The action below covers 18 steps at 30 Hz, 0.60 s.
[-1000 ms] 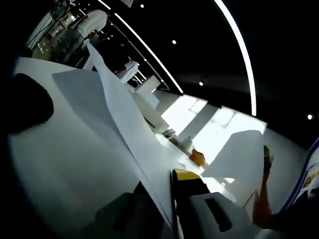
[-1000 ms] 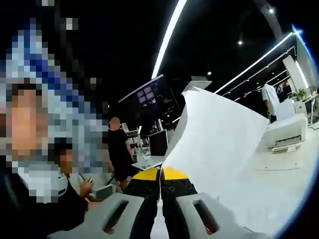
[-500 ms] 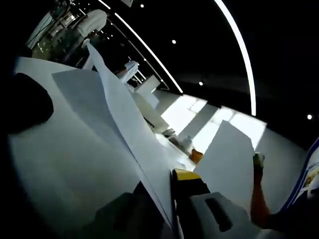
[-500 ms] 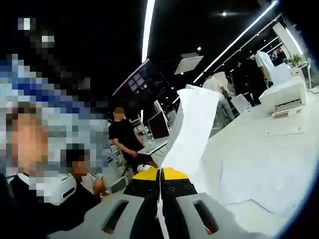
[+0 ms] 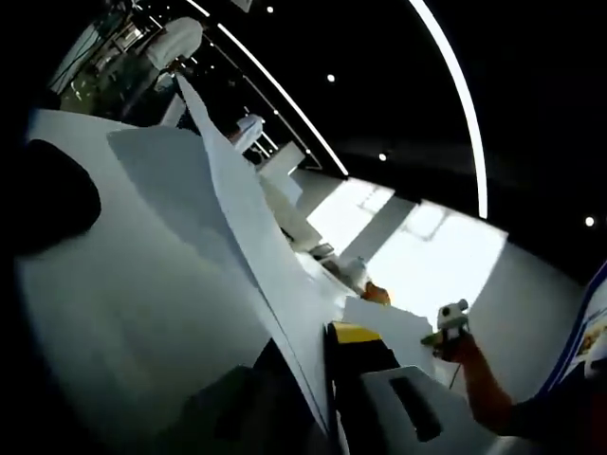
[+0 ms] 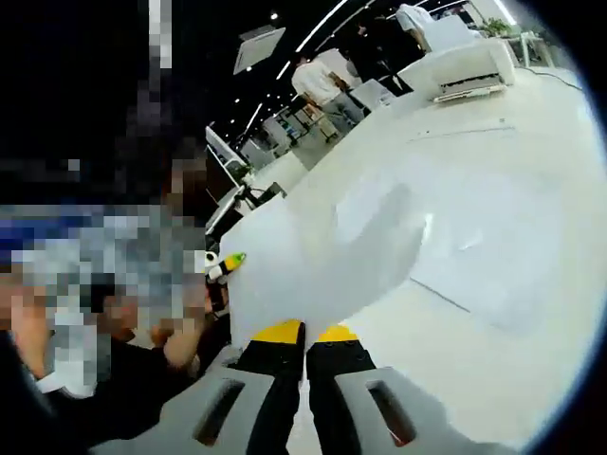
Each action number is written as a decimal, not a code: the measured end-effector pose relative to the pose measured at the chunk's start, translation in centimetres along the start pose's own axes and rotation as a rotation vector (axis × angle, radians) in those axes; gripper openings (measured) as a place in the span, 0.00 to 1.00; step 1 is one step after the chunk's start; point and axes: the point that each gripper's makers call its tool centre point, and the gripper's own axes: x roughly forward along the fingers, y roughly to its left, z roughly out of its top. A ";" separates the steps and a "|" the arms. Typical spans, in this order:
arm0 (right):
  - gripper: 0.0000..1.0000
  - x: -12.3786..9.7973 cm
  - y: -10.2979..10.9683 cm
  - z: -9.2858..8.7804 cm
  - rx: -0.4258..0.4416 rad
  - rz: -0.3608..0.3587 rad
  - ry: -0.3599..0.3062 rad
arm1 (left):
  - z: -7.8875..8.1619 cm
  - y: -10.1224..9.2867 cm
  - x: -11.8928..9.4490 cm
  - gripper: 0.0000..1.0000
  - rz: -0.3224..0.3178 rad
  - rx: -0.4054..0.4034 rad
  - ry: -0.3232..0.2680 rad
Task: Organize the stack of printing papers by aligning and flattening the scattered papers on the table
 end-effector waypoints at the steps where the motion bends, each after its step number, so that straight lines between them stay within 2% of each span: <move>1: 0.00 0.3 -0.3 -0.1 -0.025 -0.010 0.017 | 0.0 0.0 0.0 0.07 0.000 0.000 0.000; 3: 0.00 0.7 -0.6 0.0 -0.060 -0.022 0.041 | 0.0 0.0 0.0 0.07 0.001 0.001 0.002; 5: 0.00 0.3 -2.9 1.3 -0.127 -0.035 0.067 | 0.0 0.1 0.0 0.07 0.001 -0.001 0.001; 6: 0.00 0.5 -3.2 1.6 -0.154 -0.037 0.074 | 0.0 0.1 0.0 0.07 0.000 -0.001 0.001; 12: 0.00 0.9 -4.7 2.9 -0.174 -0.048 0.121 | 0.2 0.2 0.0 0.07 -0.001 -0.004 -0.001; 15: 0.01 0.6 -5.8 2.3 0.031 -0.043 0.170 | 0.2 0.3 0.0 0.07 -0.003 -0.006 0.000; 18: 0.01 0.3 -7.4 2.9 0.184 -0.026 0.124 | 0.3 0.3 0.0 0.07 -0.007 -0.007 0.000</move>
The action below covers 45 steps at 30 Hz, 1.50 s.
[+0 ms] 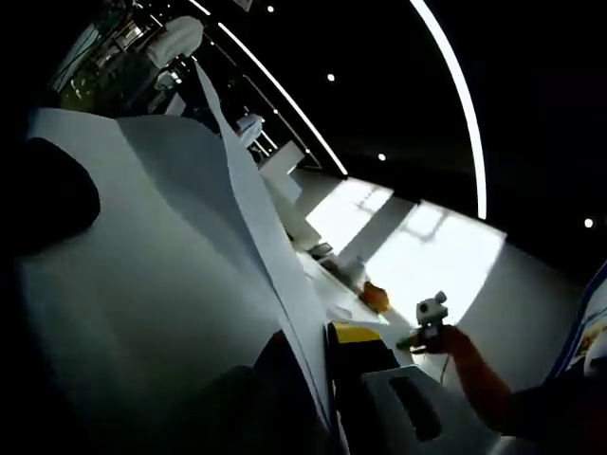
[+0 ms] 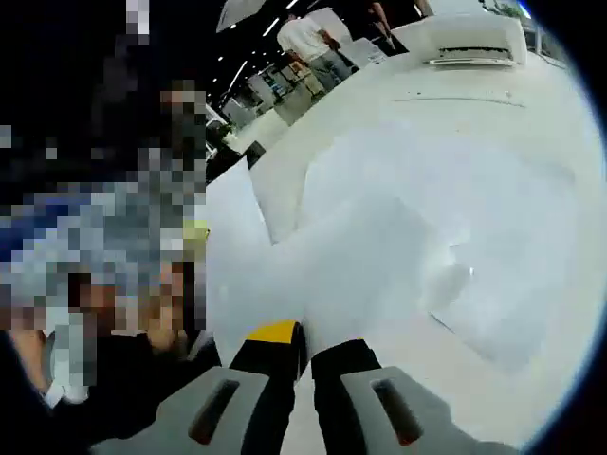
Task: Organize the stack of printing papers by aligning and flattening the scattered papers on the table
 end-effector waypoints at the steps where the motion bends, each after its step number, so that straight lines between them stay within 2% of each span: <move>1: 0.00 -0.1 0.0 -0.6 0.071 0.028 0.008 | 0.0 0.0 0.0 0.07 -0.001 -0.001 0.000; 3: 0.00 0.0 -1.0 -1.3 0.136 0.021 0.009 | 0.0 0.0 0.0 0.07 -0.003 -0.002 0.000; 5: 0.00 0.1 -2.0 -2.8 0.142 -0.035 0.049 | 0.0 0.0 0.1 0.07 -0.004 -0.002 0.003; 7: 0.00 0.1 -3.1 -3.3 0.133 -0.079 0.075 | 0.0 0.1 0.1 0.07 -0.004 -0.001 0.008; 11: 0.00 1.2 -3.5 -5.1 -0.057 -0.214 0.136 | -0.1 0.1 0.1 0.07 -0.004 0.002 0.009; 12: 0.00 1.6 -3.3 -4.3 -0.130 -0.208 0.116 | 0.0 0.1 0.1 0.07 -0.004 0.002 0.009; 15: 0.00 1.8 -2.9 -3.2 -0.255 -0.218 0.110 | 0.0 0.1 0.2 0.07 -0.004 0.002 0.010; 17: 0.00 1.8 -2.4 -2.6 -0.266 -0.219 0.119 | 0.0 0.2 0.2 0.07 -0.003 0.004 0.011; 23: 0.00 2.6 -0.4 -0.8 -0.354 -0.206 0.085 | 0.0 0.2 0.2 0.08 -0.002 0.001 0.012; 25: 0.00 3.0 0.3 0.4 -0.409 -0.200 0.065 | 0.0 0.2 0.2 0.08 -0.005 -0.004 0.011; 30: 0.00 3.4 0.6 2.6 -0.462 -0.189 0.059 | 0.0 0.1 0.1 0.08 -0.011 -0.011 0.010; 33: 0.00 3.8 0.8 4.1 -0.511 -0.190 0.074 | 0.0 0.1 0.1 0.08 -0.013 -0.013 0.011; 38: 0.00 5.0 2.1 4.9 -0.592 -0.191 0.114 | -0.1 0.0 0.1 0.08 -0.015 -0.010 0.010; 40: 0.00 5.8 2.8 5.9 -0.624 -0.188 0.127 | -0.1 0.0 0.1 0.08 -0.015 -0.010 0.008; 43: 0.00 7.0 4.0 6.5 -0.652 -0.170 0.140 | -0.1 -0.1 0.1 0.08 -0.016 -0.011 0.007; 45: 0.00 7.7 4.2 7.2 -0.677 -0.171 0.161 | -0.1 -0.1 0.1 0.08 -0.017 -0.009 0.008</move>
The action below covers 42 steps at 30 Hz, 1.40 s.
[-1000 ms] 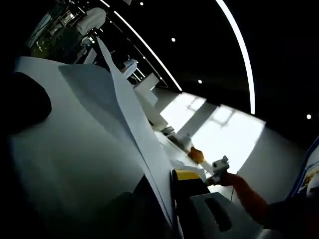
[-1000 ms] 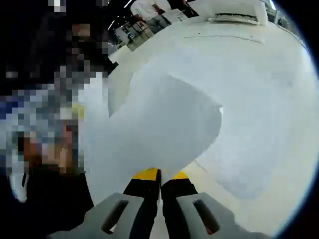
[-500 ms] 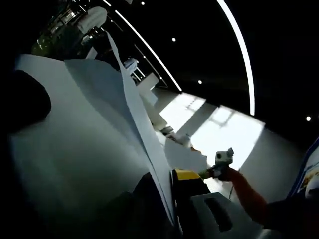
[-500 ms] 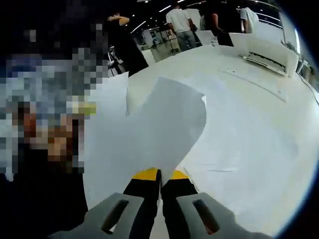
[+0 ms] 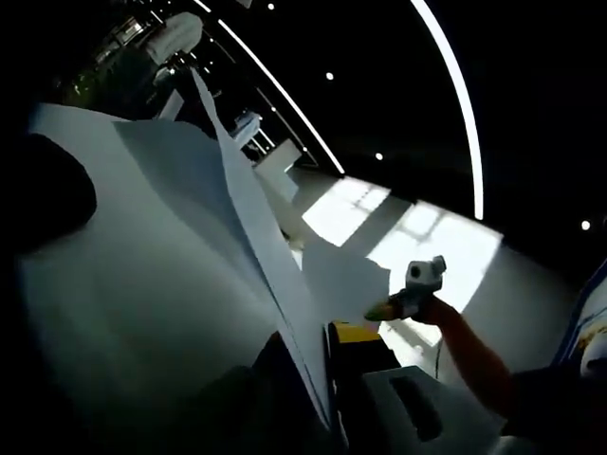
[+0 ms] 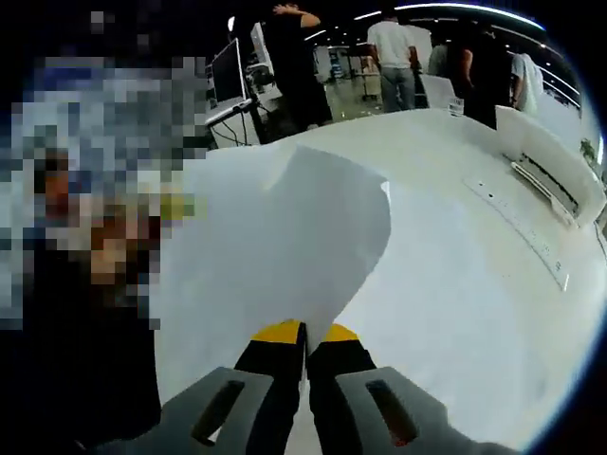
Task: Organize the stack of printing papers by aligning and flattening the scattered papers on the table
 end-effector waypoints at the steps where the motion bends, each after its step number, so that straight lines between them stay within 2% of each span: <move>1: 0.00 0.3 0.2 0.4 -0.012 -0.002 0.003 | 0.0 0.0 0.0 0.08 -0.001 0.000 0.000; 6: 0.00 1.9 1.4 1.9 -0.056 0.016 0.015 | 0.0 -0.1 0.0 0.08 -0.008 -0.002 -0.004; 8: 0.00 2.6 1.4 2.6 -0.094 0.000 0.026 | 0.0 -0.1 0.1 0.08 -0.009 -0.001 -0.005; 11: 0.00 3.3 2.5 3.2 -0.123 0.017 0.031 | 0.0 -0.1 0.1 0.09 -0.010 -0.002 -0.002; 17: 0.00 4.5 2.7 4.0 -0.151 0.000 0.068 | 0.0 -0.2 0.1 0.10 -0.014 -0.003 0.003; 26: 0.00 5.7 4.8 5.1 -0.196 0.020 0.053 | 0.0 -0.4 0.2 0.15 -0.022 0.001 0.007; 28: 0.00 6.2 5.3 5.3 -0.214 0.027 0.057 | 0.0 -0.4 0.2 0.16 -0.023 0.002 0.009; 30: 0.00 6.8 5.0 5.7 -0.232 0.021 0.061 | 0.0 -0.4 0.2 0.17 -0.025 0.004 0.009; 35: 0.00 7.9 6.6 6.4 -0.263 0.045 0.064 | 0.0 -0.4 0.1 0.17 -0.023 0.000 0.011; 38: 0.00 8.4 6.9 6.9 -0.296 0.033 0.074 | -0.1 -0.4 0.1 0.18 -0.024 0.009 0.014; 42: 0.00 9.0 7.3 7.8 -0.304 0.064 0.067 | 0.0 -0.4 0.1 0.18 -0.032 0.009 0.010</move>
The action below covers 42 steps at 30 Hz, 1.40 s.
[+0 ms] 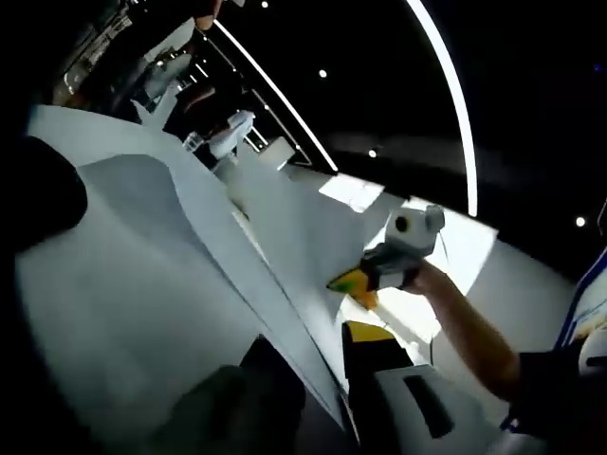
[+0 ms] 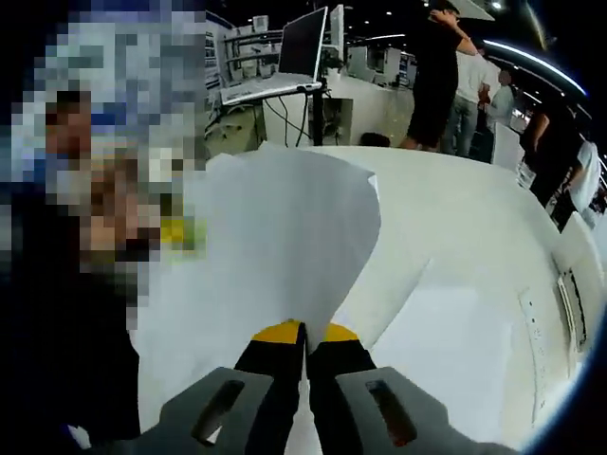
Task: Organize the stack of printing papers by aligning and flattening the scattered papers on the table
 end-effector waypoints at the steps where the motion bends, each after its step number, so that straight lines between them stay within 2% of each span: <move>1: 0.00 0.1 0.0 0.2 -0.008 0.002 0.002 | 0.0 0.0 0.0 0.18 -0.002 -0.003 0.002; 8: 0.00 1.0 0.2 1.3 -0.053 0.002 0.004 | -0.1 0.0 0.2 0.21 -0.003 0.001 0.001; 13: 0.00 1.3 0.7 1.4 -0.103 -0.002 0.036 | -0.1 0.1 0.3 0.21 0.001 -0.004 0.005; 18: 0.00 1.6 1.3 1.6 -0.109 0.028 0.036 | -0.2 0.0 0.4 0.22 -0.001 -0.001 0.005; 23: 0.00 1.9 1.4 1.9 -0.114 0.014 0.044 | 0.0 0.1 0.3 0.21 0.000 -0.001 -0.005; 31: 0.00 2.1 2.0 2.8 -0.104 0.020 0.016 | -0.2 0.2 0.4 0.18 0.011 0.019 0.000; 39: 0.00 1.9 2.0 2.8 -0.103 0.009 0.012 | -0.1 0.3 0.3 0.14 0.026 0.037 -0.007; 42: 0.03 2.1 1.7 2.9 -0.093 -0.005 0.000 | 0.0 0.4 0.1 0.11 0.028 0.037 -0.015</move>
